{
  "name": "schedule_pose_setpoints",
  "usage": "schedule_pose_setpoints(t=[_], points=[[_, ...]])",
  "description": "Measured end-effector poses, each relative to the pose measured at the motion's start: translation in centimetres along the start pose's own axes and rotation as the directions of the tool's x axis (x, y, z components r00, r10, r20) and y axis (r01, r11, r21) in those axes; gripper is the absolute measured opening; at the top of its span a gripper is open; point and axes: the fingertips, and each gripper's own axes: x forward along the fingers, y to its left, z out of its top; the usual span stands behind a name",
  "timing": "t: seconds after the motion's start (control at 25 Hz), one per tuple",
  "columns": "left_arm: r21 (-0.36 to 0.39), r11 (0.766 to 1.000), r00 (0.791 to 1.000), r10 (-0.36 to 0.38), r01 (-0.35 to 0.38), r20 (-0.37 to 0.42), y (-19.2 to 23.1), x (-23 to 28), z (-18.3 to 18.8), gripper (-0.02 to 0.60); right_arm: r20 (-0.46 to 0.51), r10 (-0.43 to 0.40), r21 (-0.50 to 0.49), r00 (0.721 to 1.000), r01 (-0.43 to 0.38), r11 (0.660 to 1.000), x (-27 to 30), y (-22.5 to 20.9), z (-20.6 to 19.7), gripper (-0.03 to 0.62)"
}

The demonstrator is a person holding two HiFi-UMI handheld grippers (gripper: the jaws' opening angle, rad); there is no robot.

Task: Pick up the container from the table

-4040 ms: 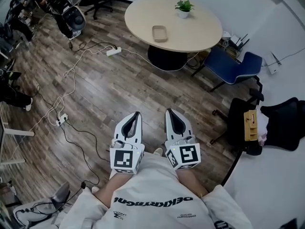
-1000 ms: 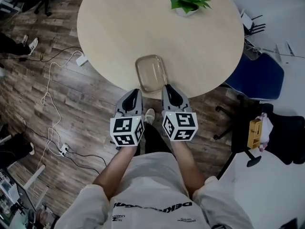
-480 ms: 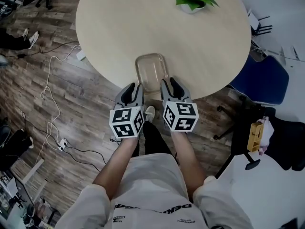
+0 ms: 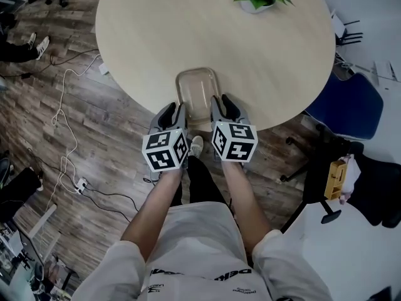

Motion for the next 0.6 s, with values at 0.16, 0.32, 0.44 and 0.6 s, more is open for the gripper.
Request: schedule_pose_setpoints(t=[0.16, 0.32, 0.44, 0.6], points=[[-0.029, 1.0, 1.0, 0.0, -0.001, -0.017, 0.4, 0.4, -0.4, 0.109, -0.028, -0.002, 0.026, 1.0, 0.003, 1.0, 0.8, -0.6, -0.9, 0.1], [-0.052, 0.998, 1.0, -0.023, 0.022, -0.019, 0.4, 0.5, -0.8, 0.115, -0.045, 0.009, 0.033, 0.999, -0.007, 0.999, 1.0, -0.4, -1.3, 0.087], [-0.079, 0.996, 0.999, -0.047, 0.046, -0.021, 0.1, 0.6, -0.8, 0.08, -0.051, 0.02, 0.036, 0.998, -0.018, 0.999, 1.1, -0.4, -1.3, 0.082], [-0.104, 0.993, 0.998, -0.058, 0.054, -0.031, 0.1, 0.7, -0.5, 0.067, -0.071, 0.027, 0.016, 0.997, -0.026, 1.0, 1.2, -0.4, -1.3, 0.075]])
